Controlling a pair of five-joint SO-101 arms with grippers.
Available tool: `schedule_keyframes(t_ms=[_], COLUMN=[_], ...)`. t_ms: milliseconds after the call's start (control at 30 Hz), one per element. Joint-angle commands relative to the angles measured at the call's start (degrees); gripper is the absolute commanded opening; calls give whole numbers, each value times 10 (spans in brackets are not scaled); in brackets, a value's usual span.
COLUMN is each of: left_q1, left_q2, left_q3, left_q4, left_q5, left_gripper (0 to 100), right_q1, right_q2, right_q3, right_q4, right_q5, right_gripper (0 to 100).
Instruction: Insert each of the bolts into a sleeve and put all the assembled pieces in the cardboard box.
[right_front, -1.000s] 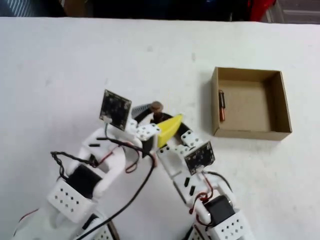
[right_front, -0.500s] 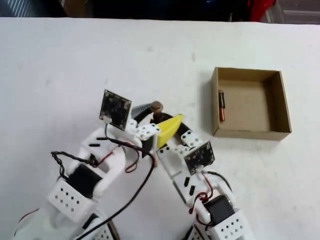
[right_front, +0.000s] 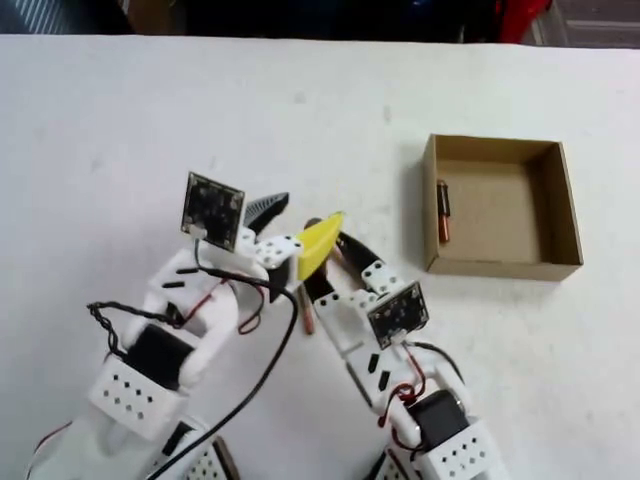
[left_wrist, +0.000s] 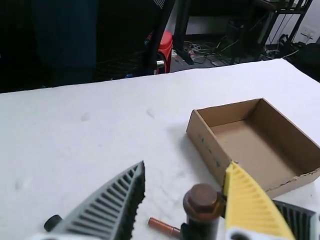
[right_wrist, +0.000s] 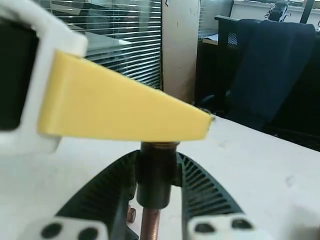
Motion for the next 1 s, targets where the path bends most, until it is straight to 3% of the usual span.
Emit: schedule_keyframes(t_ms=[0, 300, 500, 700, 967], left_q1=[-9, -78, -123, -175, -182], left_q2=[-1, -1, -2, -2, -2], left_q3=[-30, -61, -47, -46, 46], left_q4=[-2, 0, -2, -2, -46], left_q5=[-6, -5, -8, -9, -9], left_gripper=[268, 246, 21, 20, 23], right_q1=[8, 8, 8, 9, 48], right_q2=[-7, -7, -7, -7, -7], right_q3=[4, 4, 4, 4, 4], right_q4=[-8, 3, 3, 3, 3], right_q5=[7, 7, 7, 7, 7], right_gripper=[18, 18, 18, 18, 18])
